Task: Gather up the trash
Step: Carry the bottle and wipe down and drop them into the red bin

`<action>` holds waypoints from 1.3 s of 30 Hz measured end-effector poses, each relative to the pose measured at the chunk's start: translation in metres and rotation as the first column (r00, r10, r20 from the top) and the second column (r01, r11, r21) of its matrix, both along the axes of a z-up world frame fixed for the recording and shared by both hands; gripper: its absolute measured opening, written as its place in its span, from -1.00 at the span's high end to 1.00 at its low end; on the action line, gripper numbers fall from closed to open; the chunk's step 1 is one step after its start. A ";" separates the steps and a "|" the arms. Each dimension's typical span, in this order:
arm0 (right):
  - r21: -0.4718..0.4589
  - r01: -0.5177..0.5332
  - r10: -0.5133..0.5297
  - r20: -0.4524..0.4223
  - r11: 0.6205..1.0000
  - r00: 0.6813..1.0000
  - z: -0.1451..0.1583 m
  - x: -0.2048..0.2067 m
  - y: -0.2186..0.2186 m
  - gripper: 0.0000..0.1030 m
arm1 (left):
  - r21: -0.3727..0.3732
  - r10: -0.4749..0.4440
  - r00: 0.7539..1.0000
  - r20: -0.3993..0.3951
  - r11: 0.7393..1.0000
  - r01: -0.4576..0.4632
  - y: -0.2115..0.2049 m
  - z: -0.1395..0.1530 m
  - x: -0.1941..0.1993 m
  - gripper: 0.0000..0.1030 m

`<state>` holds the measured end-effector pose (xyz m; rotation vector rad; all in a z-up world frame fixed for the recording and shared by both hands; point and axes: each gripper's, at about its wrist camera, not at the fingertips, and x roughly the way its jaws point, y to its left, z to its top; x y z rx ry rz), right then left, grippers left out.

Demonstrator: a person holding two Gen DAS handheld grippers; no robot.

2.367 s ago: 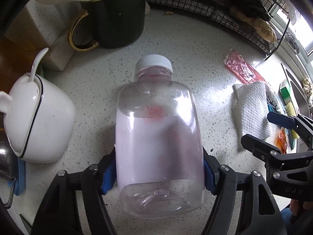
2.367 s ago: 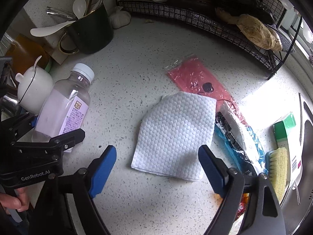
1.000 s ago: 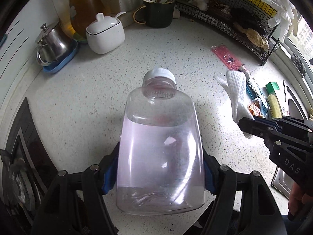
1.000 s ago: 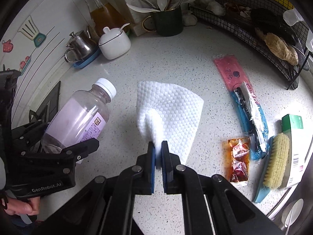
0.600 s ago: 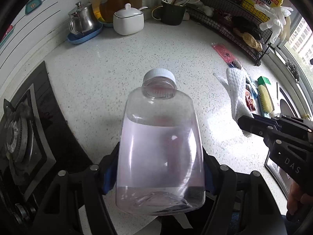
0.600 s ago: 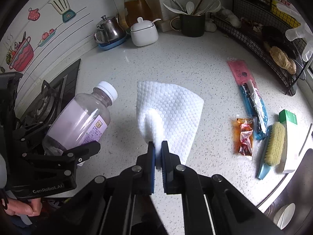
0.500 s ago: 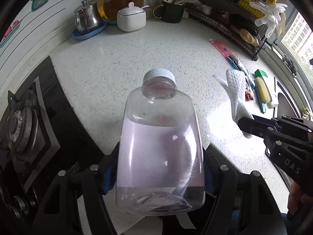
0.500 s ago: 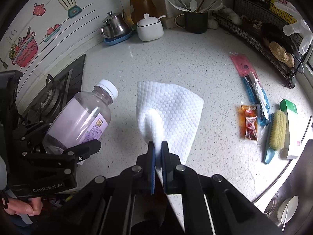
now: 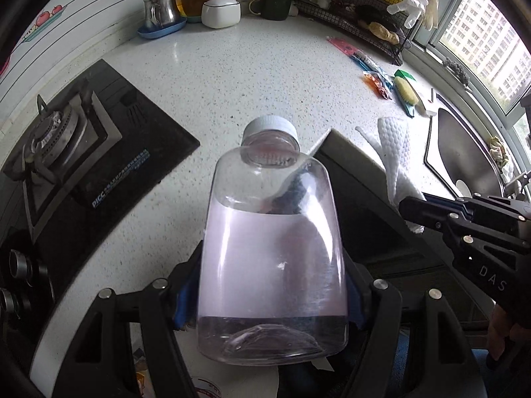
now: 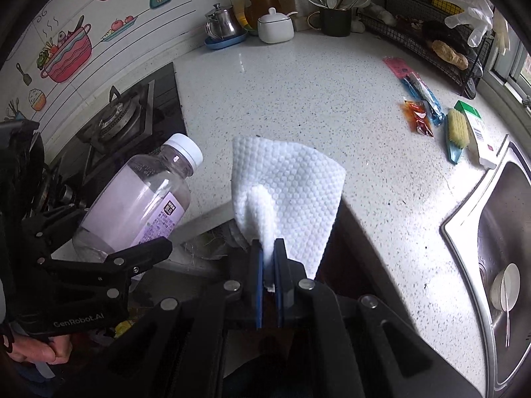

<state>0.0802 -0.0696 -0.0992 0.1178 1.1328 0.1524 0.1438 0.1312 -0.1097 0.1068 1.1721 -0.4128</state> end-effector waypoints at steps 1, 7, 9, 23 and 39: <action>-0.001 -0.002 0.002 -0.010 1.000 1.000 -0.002 -0.006 0.003 0.90 | 0.002 0.000 1.000 -0.006 1.000 0.000 0.002 -0.003 -0.006 -0.33; 0.005 -0.014 0.014 -0.054 1.000 0.998 -0.015 -0.032 0.008 0.90 | 0.000 0.004 0.999 -0.051 1.000 -0.004 0.004 -0.017 -0.034 -0.33; 0.005 -0.018 0.019 -0.071 1.000 0.997 -0.022 -0.039 0.008 0.90 | 0.001 0.009 0.997 -0.074 1.000 -0.009 0.003 -0.026 -0.041 -0.33; 0.015 -0.071 0.072 -0.166 0.997 0.984 -0.131 -0.038 0.006 0.90 | 0.015 0.042 0.978 -0.206 0.999 -0.040 -0.014 -0.143 -0.046 -0.33; 0.026 -0.047 0.053 -0.274 0.999 0.960 -0.348 0.009 -0.005 0.90 | 0.003 0.017 0.952 -0.306 1.000 -0.017 -0.052 -0.357 -0.010 -0.33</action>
